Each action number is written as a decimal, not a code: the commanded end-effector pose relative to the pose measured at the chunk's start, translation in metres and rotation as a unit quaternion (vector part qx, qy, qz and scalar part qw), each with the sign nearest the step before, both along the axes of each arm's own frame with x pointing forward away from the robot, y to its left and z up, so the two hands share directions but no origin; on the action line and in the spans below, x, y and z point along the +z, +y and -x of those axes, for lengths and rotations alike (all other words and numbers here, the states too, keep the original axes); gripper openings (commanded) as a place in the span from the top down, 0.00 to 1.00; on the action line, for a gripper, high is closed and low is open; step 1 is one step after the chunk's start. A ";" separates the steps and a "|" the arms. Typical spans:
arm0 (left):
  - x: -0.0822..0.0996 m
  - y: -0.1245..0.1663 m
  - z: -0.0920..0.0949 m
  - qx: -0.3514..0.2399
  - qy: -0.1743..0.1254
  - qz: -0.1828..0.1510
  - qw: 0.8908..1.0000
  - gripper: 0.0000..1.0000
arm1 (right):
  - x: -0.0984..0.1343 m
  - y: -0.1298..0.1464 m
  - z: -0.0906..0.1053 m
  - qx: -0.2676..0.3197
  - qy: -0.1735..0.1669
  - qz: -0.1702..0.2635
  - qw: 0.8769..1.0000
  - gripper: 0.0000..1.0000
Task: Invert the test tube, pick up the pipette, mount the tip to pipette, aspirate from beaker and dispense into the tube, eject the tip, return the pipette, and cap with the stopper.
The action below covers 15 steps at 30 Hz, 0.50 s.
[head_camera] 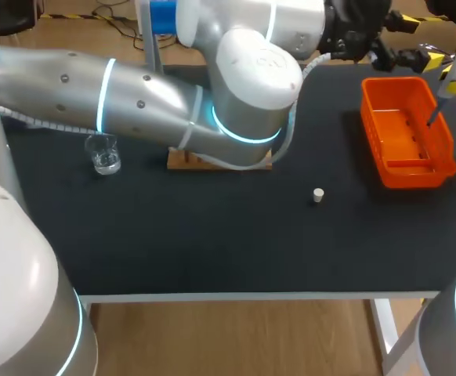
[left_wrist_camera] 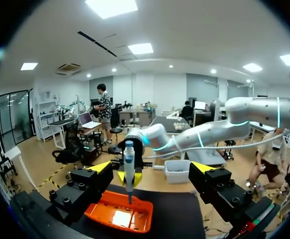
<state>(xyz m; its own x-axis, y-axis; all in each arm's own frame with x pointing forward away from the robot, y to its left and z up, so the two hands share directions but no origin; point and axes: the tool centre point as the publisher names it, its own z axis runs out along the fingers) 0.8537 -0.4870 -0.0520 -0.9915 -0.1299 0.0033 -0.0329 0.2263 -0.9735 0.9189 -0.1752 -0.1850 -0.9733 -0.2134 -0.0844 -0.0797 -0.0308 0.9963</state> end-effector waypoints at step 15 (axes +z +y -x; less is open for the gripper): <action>0.006 0.022 -0.010 -0.033 0.011 -0.013 0.999 0.00 | 0.001 0.000 0.000 0.000 -0.001 0.002 1.000 1.00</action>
<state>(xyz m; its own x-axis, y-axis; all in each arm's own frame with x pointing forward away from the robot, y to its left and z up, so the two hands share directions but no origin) 0.8558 -0.4823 -0.0551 -0.9937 -0.1122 0.0081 -0.0350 0.2391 -0.9704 0.9189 -0.1752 -0.1850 -0.9733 -0.2134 -0.0844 -0.0797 -0.0308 0.9963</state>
